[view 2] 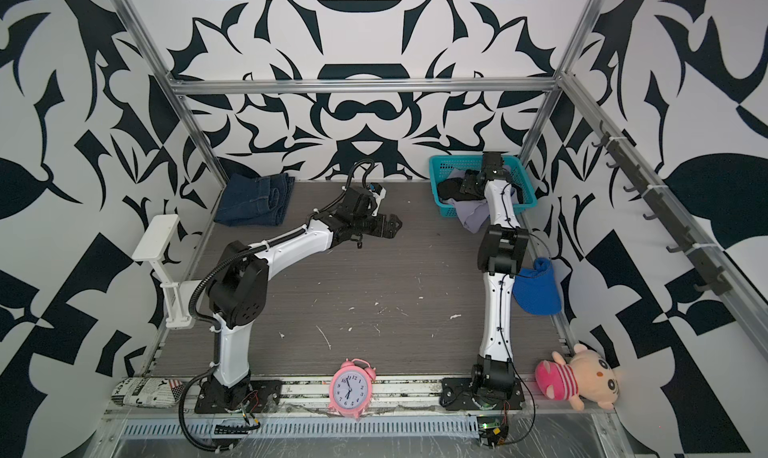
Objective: Fold and stack skirts
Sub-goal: Pick up the skirt from the basket.
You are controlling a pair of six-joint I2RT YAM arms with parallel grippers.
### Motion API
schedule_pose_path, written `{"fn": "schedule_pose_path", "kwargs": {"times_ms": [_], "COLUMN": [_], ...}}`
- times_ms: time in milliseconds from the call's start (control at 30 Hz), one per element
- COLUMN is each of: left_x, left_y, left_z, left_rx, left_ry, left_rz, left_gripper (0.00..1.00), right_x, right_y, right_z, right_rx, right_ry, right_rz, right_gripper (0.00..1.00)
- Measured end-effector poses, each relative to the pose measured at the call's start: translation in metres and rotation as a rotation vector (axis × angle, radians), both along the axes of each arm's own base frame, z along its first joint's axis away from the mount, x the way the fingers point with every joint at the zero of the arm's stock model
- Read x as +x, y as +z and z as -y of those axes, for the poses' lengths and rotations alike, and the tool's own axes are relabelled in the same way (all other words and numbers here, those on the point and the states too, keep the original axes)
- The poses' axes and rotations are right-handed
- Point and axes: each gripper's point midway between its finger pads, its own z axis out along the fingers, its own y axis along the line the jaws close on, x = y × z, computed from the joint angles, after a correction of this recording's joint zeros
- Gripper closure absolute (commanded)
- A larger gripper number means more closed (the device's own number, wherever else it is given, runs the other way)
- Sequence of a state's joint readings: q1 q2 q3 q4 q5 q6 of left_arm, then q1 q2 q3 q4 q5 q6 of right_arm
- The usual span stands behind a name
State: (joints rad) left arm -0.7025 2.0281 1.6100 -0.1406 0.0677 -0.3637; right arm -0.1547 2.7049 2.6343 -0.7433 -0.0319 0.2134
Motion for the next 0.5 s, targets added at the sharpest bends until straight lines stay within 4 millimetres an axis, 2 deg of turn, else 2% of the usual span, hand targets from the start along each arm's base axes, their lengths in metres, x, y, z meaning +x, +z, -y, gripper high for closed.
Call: {"fn": "schedule_pose_path", "kwargs": {"times_ms": [33, 67, 133, 167, 300, 500], "left_x": [0.0, -0.001, -0.001, -0.001, -0.001, 0.0], "left_y": [-0.001, -0.001, -0.003, -0.003, -0.002, 0.003], "left_z": [0.0, -0.001, -0.002, -0.002, -0.003, -0.004], "left_rx": [0.003, 0.006, 0.013, 0.014, 0.015, 0.008], "left_ry": [0.0, 0.001, 0.003, 0.004, 0.008, 0.016], "left_rz": [-0.002, -0.005, -0.01, -0.011, -0.008, -0.003], "left_gripper": [0.01, 0.01, 0.01, 0.0, 0.01, 0.01], "right_x": [0.001, 0.003, 0.007, 0.009, 0.017, 0.018], "right_y": [-0.003, -0.003, 0.001, 0.005, 0.02, 0.042], "right_z": [-0.001, -0.001, -0.001, -0.001, -0.001, -0.005], "right_rx": [0.0, -0.003, 0.0, 0.0, -0.003, 0.025], "right_ry": [0.004, 0.009, 0.011, 0.011, 0.011, 0.019], "right_rz": [0.001, 0.006, 0.026, 0.039, 0.088, 0.125], "right_gripper": [0.28, 0.44, 0.89, 1.0, 1.0, 1.0]}}
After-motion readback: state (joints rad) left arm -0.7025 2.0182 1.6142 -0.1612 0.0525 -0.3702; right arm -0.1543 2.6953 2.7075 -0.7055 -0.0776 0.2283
